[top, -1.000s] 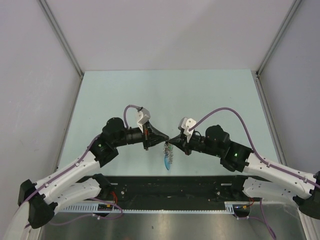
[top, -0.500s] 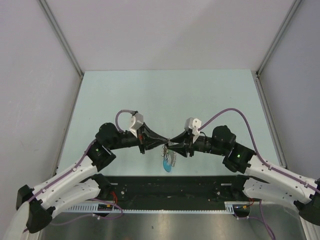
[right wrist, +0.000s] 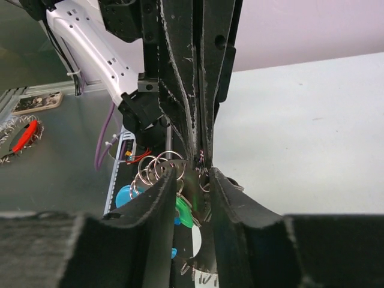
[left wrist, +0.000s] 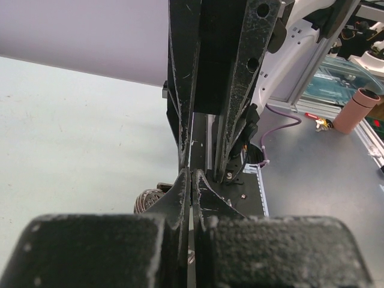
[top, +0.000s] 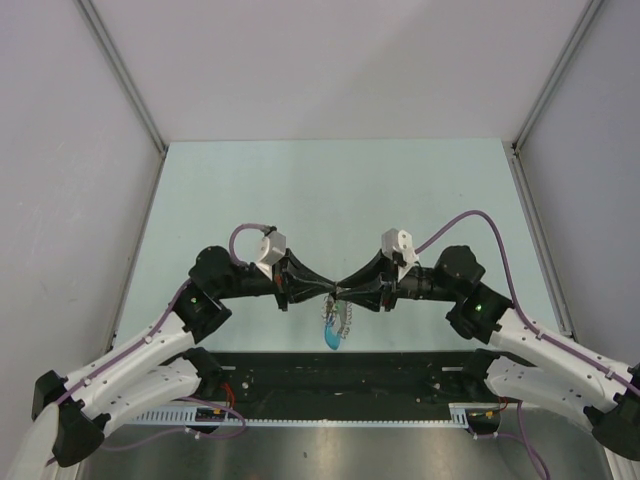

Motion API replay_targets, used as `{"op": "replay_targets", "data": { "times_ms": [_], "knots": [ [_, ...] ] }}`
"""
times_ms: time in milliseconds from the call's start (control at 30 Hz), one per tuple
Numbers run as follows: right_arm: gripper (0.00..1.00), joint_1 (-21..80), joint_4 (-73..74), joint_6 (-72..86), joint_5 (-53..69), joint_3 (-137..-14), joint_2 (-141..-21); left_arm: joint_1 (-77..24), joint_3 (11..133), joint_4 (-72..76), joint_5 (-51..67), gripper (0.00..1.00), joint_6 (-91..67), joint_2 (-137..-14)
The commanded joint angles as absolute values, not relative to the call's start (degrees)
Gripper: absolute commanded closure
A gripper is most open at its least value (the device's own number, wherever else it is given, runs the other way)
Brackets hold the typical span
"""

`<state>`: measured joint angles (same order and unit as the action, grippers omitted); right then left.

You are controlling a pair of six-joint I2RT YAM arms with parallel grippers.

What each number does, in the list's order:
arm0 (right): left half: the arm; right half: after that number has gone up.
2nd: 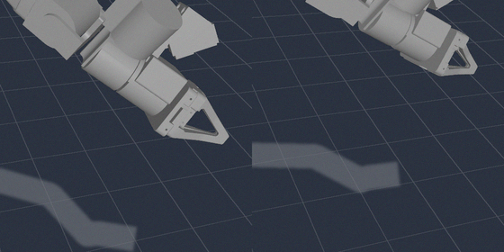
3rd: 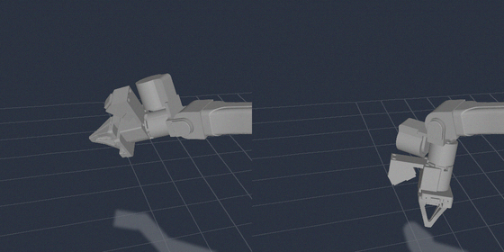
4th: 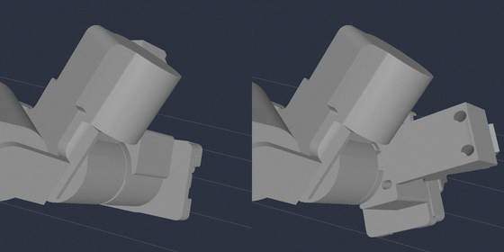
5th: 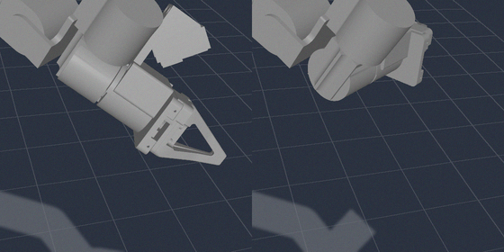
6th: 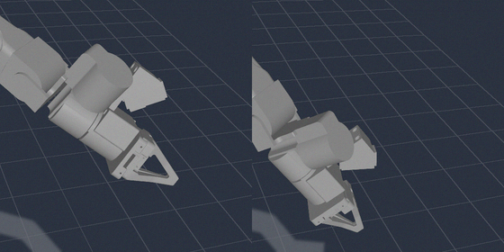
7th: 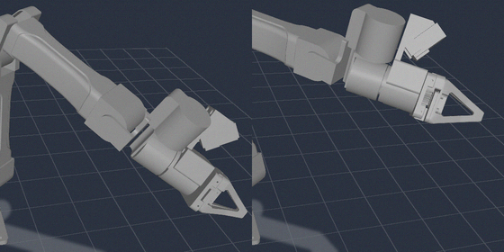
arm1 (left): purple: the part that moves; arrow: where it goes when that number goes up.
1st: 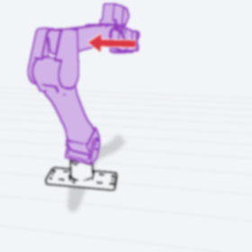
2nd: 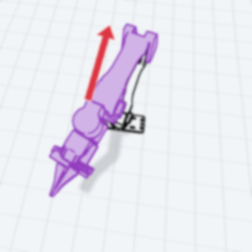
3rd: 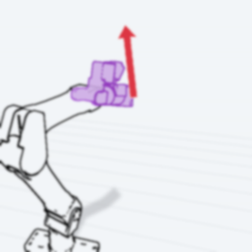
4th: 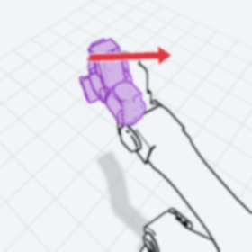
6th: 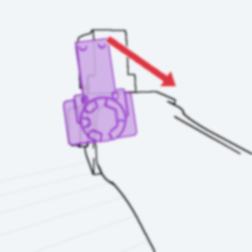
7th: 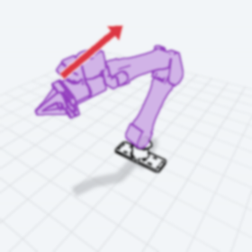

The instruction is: Remove the keys from the keyring

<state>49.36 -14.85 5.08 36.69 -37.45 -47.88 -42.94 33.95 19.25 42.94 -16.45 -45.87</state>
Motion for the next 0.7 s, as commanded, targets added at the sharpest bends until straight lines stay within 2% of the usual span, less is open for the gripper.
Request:
{"op": "replay_targets", "data": {
  "times_ms": [0, 667],
  "knots": [
    [0.71, 49.04, -18.19, 6.42, 38.94, -37.79, -48.34, -42.71, 36.12, 23.91, 44.65, 1.00, -15.03, -45.70],
    [0.75, 49.04, -19.78, 7.38, 38.76, -37.71, -52.82, -42.71, 36.74, 21.97, 44.21, 1.00, -13.10, -44.56]
  ]
}}
